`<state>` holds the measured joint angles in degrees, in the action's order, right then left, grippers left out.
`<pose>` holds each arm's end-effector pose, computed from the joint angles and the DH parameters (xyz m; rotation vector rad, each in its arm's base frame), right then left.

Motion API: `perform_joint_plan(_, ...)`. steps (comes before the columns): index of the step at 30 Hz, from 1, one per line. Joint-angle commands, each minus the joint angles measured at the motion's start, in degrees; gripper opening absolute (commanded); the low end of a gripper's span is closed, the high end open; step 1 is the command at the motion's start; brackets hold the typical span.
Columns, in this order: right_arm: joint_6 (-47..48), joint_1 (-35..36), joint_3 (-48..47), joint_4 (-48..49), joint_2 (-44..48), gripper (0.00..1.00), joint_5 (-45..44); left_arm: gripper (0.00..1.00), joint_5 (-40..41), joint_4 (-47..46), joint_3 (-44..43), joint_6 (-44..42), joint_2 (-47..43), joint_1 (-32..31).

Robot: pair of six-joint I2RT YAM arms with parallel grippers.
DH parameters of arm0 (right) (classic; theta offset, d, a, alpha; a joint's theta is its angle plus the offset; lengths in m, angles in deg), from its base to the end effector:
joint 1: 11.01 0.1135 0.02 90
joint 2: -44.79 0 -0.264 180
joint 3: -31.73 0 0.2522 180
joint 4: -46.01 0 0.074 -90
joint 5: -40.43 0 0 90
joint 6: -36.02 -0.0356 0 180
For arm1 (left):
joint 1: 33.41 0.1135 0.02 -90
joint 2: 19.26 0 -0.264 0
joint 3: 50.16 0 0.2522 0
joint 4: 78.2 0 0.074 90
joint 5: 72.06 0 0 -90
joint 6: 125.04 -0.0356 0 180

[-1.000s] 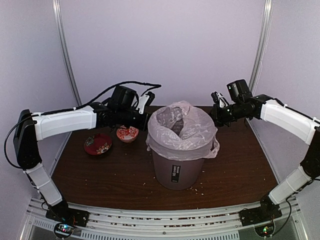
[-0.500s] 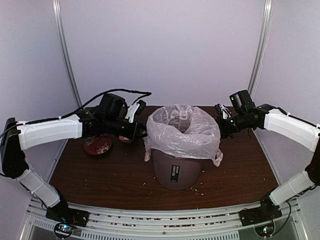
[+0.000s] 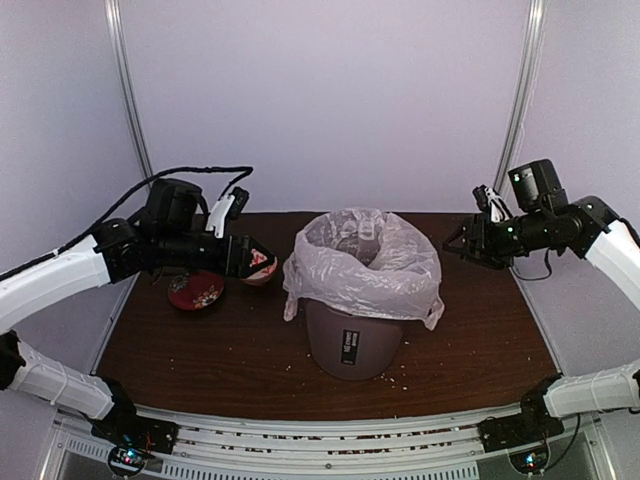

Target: Put the trash bags into the trash bin

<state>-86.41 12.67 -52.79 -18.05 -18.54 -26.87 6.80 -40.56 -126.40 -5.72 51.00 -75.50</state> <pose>0.1913 0.0989 0.3679 -0.0268 2.4421 0.9300 0.1990 -0.1890 0.3311 0.3731 2.2295 -0.9140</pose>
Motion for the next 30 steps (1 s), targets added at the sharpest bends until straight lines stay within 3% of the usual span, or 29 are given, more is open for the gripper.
perform_joint_plan(1, -2.2, -0.2, 7.7, -3.3, 3.8, 0.59, 1.8, 0.71, -9.9, -5.0, 5.2, 4.8, 0.9, 0.2)
perform_joint_plan(4, -5.3, -0.2, 13.1, 2.1, 6.9, 0.65, 8.5, 0.73, -13.4, -9.5, 6.9, 7.3, 2.2, 0.2)
perform_joint_plan(12, -3.3, -0.2, 21.6, 9.1, 4.5, 0.67, 11.2, 0.76, -16.1, -19.3, 8.8, 9.7, 10.3, 0.2)
perform_joint_plan(21, -2.3, -0.2, 28.4, 19.4, -3.2, 0.54, 9.6, 0.58, -14.9, -22.4, 12.6, 7.8, 18.9, 0.1)
perform_joint_plan(30, -1.5, -0.2, 32.4, 23.6, -10.2, 0.47, 5.5, 0.55, -11.1, -20.3, 15.4, 5.7, 20.1, 0.1)
